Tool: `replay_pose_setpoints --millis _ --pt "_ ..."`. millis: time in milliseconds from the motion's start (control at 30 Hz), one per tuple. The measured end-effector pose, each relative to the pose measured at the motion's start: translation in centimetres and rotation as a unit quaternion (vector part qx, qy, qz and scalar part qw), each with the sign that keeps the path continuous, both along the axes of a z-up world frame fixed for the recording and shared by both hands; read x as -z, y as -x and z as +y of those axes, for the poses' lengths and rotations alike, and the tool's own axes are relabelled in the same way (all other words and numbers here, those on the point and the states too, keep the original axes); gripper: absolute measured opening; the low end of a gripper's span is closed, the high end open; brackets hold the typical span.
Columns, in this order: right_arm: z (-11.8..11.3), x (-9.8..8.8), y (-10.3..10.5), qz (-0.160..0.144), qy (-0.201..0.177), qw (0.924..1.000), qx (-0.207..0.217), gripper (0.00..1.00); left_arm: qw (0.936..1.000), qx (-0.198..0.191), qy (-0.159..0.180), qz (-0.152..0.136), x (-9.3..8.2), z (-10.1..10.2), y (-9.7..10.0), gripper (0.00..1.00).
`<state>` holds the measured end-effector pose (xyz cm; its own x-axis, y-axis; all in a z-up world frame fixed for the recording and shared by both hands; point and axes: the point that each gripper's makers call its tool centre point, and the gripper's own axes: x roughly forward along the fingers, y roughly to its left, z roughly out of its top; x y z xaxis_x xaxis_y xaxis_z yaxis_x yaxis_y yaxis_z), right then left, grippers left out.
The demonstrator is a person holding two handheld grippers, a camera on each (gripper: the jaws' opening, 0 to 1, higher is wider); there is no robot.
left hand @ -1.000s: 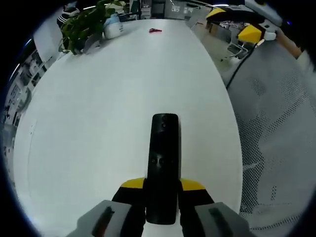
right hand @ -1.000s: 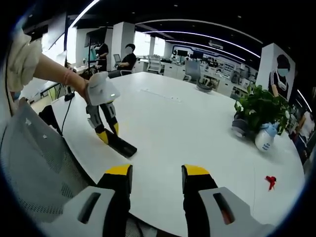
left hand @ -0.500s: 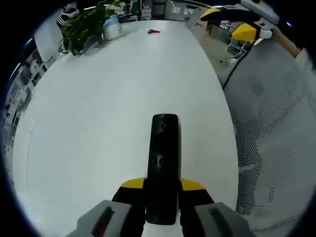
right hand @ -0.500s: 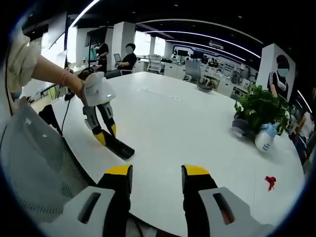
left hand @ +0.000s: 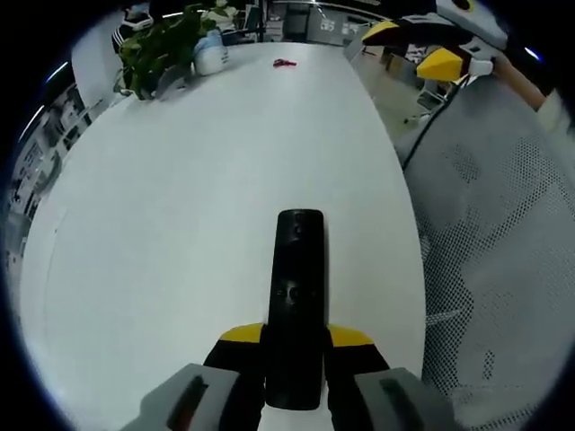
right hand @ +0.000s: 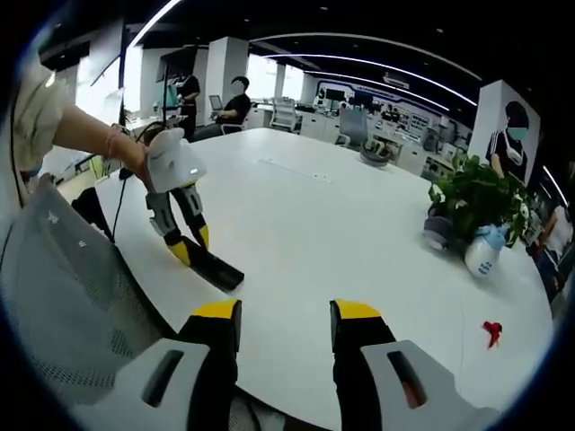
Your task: Press the specified remote control buttons in sequence, fully releasing each button before pressing the next.
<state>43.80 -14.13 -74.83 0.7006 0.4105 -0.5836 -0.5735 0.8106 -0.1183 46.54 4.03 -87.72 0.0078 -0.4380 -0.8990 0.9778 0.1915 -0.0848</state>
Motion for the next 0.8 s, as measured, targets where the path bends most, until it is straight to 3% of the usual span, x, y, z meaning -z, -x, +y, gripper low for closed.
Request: replay_pose_setpoints --millis 333,500,800 --pt "0.0 0.1 0.0 0.002 0.002 1.0 -0.001 0.4 0.9997 -0.019 0.017 0.006 -0.1 -0.2 0.5 0.24" --pt "0.0 0.1 0.0 0.003 0.001 1.0 0.001 0.4 0.9975 -0.057 0.038 0.017 -0.2 -0.3 0.8 0.24" --pt "0.1 0.4 0.2 0.009 0.01 0.9999 -0.006 0.4 0.9969 -0.065 0.044 0.002 -0.1 -0.5 1.6 0.24"
